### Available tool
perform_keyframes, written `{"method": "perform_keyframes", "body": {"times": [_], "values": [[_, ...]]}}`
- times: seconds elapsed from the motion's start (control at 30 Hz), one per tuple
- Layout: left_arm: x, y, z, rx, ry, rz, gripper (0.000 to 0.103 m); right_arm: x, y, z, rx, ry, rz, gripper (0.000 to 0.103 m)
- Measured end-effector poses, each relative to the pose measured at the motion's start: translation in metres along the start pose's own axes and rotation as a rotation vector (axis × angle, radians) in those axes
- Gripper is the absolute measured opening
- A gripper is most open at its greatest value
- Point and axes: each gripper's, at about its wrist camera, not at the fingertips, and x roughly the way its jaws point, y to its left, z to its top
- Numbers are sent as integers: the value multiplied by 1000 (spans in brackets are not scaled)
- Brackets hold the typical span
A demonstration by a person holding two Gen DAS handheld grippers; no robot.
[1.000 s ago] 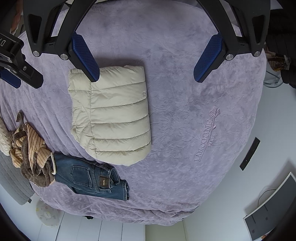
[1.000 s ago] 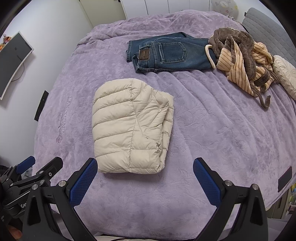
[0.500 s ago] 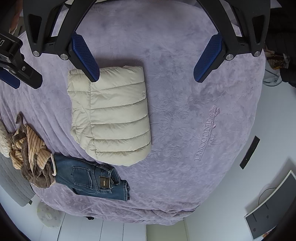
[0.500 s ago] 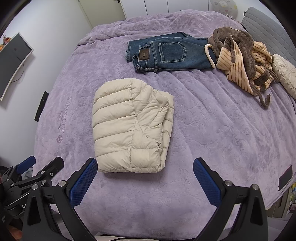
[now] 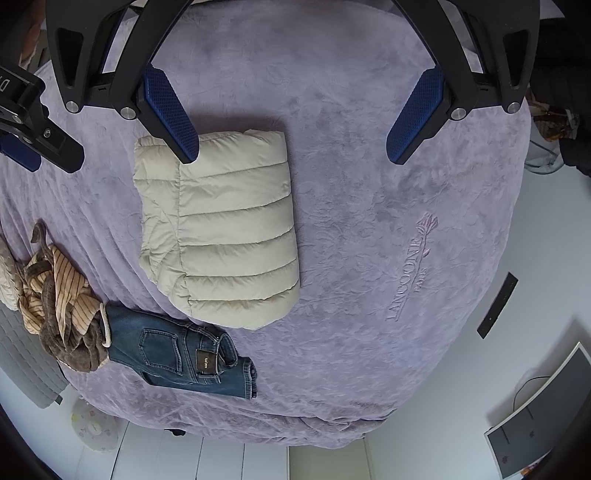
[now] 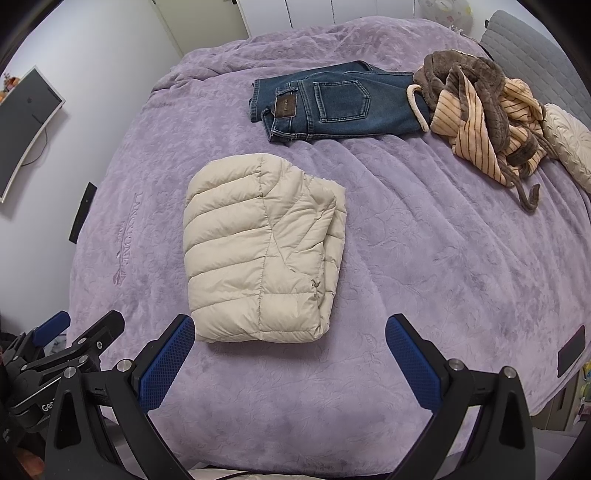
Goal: Fold large clothes
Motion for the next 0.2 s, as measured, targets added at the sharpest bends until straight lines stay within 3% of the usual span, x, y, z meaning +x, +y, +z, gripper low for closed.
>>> {"method": "perform_keyframes", "body": {"times": [0.2], "values": [[1, -1, 2, 7, 9, -5, 102, 0, -1, 2, -4, 2, 2, 103]]}}
